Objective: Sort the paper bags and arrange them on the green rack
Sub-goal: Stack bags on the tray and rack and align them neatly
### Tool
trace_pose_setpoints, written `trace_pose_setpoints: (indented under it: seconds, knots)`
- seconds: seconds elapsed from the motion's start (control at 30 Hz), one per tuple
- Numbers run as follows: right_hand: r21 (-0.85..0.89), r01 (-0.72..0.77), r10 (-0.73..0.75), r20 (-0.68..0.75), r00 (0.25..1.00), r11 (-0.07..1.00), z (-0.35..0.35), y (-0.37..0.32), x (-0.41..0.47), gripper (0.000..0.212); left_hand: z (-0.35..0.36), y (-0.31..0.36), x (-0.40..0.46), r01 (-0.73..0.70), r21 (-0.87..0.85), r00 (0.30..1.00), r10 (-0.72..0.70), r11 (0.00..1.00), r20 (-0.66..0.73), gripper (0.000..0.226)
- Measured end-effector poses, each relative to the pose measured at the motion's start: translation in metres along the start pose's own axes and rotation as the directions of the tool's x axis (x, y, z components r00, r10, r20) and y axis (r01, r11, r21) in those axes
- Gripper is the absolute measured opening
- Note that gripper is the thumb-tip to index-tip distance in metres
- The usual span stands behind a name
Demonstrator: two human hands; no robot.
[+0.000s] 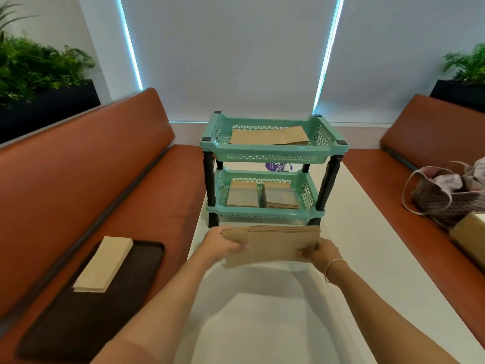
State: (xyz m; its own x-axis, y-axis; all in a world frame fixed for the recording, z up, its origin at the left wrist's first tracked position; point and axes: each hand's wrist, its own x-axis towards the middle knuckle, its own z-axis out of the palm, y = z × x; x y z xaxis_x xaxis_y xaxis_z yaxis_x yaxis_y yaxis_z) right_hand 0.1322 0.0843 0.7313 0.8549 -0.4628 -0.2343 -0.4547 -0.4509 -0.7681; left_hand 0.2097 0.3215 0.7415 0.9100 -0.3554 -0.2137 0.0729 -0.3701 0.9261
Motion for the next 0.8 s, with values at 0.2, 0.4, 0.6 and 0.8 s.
trace_pose_setpoints:
  seconds: [0.2, 0.4, 0.6, 0.8]
  knots:
    - [0.297, 0.109, -0.112, -0.010, 0.994, 0.949, -0.034, -0.044, -0.003, 0.033, -0.044, 0.093, -0.004, -0.209, 0.343, 0.964, 0.134, 0.916, 0.229, 0.040]
    - [0.442, 0.202, -0.233, 0.017, 0.972, 0.874, -0.076, -0.101, -0.008, 0.024, -0.073, 0.187, -0.032, -0.267, 0.354, 0.938, 0.157, 0.896, 0.309, 0.032]
    - [0.398, 0.310, -0.348, 0.023, 0.937, 0.863, -0.116, -0.151, 0.002, 0.022, -0.058, 0.244, -0.021, -0.280, 0.808, 0.959, 0.196, 0.518, 0.206, 0.040]
    - [0.727, 0.337, -0.373, -0.120, 0.920, 0.598, -0.146, -0.186, 0.026, 0.018, -0.064, 0.253, 0.004, -0.290, 0.435, 0.942, 0.334, 0.852, -0.026, 0.040]
